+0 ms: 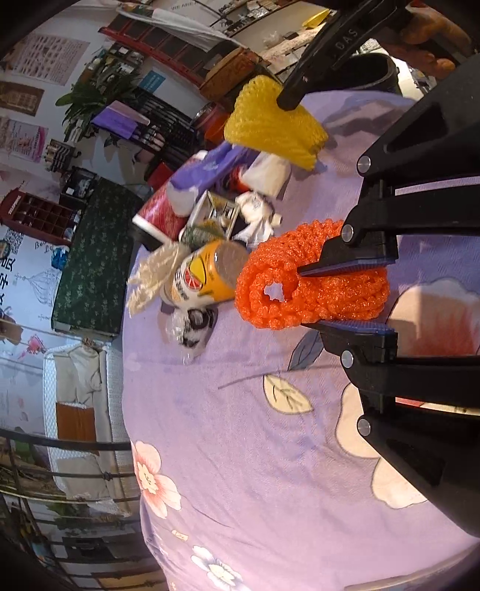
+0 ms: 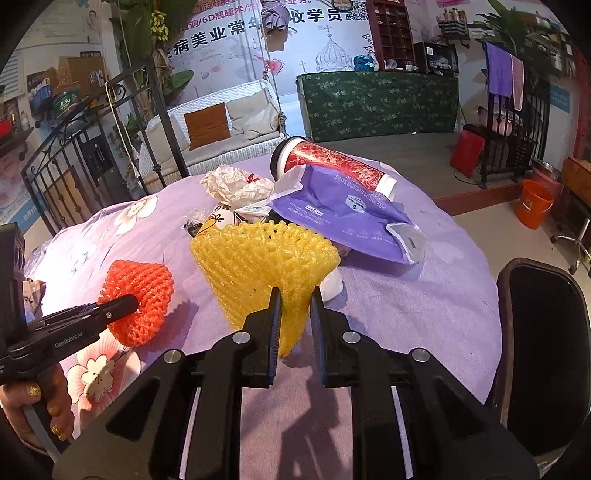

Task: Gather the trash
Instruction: 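Carry the yellow net to the black bin and release it with the right tool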

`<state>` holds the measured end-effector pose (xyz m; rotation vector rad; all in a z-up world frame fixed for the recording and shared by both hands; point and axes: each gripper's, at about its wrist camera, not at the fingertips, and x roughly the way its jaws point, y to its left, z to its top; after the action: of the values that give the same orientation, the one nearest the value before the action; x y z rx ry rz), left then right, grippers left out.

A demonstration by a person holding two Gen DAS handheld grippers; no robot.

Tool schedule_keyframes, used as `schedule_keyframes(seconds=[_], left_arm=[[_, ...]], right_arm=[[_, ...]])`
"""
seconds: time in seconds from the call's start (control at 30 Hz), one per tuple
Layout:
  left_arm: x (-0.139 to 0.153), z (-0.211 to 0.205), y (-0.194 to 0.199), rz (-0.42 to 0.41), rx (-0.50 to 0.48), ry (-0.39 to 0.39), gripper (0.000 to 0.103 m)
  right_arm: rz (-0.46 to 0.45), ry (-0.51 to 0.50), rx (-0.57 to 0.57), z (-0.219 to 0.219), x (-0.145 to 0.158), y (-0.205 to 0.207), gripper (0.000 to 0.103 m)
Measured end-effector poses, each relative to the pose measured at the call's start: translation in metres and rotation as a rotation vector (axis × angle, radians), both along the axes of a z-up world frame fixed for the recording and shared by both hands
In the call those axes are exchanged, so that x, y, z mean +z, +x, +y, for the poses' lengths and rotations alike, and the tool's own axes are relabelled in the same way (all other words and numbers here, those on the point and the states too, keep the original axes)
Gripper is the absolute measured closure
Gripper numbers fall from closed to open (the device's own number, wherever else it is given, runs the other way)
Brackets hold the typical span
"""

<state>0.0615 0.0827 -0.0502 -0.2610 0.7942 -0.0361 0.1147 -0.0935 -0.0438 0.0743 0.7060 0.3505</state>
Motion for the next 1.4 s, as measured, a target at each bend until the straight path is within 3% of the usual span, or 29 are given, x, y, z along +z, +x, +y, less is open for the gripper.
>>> schedule_keyframes(seconds=[0.4, 0.7, 0.97, 1.17, 1.2, 1.27, 1.33, 1.4], left_arm=[[0.022, -0.047, -0.005, -0.079, -0.141, -0.001, 0.082], [0.031, -0.108, 0.007, -0.106, -0.315, -0.007, 0.082], [0.019, -0.156, 0.026, -0.058, -0.449, -0.038, 0.082], [0.016, -0.186, 0.033, -0.029, -0.521, -0.047, 0.082], [0.017, -0.192, 0.033, -0.03, -0.53, -0.042, 0.082], [0.017, -0.202, 0.033, -0.026, -0.556, -0.04, 0.082], [0.016, -0.211, 0.033, -0.016, -0.581, -0.048, 0.082], [0.013, -0.224, 0.036, -0.002, -0.605, -0.039, 0.082]], right_arm=[[-0.039, 0.035, -0.103, -0.056, 0.013, -0.03, 0.088], [-0.044, 0.011, -0.328, -0.142, 0.013, -0.041, 0.088], [0.053, 0.005, -0.557, -0.232, -0.02, -0.035, 0.088], [0.162, -0.013, -0.658, -0.27, -0.057, -0.027, 0.088], [0.188, -0.025, -0.667, -0.271, -0.065, -0.025, 0.085], [0.221, -0.019, -0.69, -0.274, -0.074, -0.022, 0.067], [0.217, -0.007, -0.711, -0.276, -0.078, -0.026, 0.03], [0.175, -0.012, -0.733, -0.277, -0.073, -0.033, 0.027]])
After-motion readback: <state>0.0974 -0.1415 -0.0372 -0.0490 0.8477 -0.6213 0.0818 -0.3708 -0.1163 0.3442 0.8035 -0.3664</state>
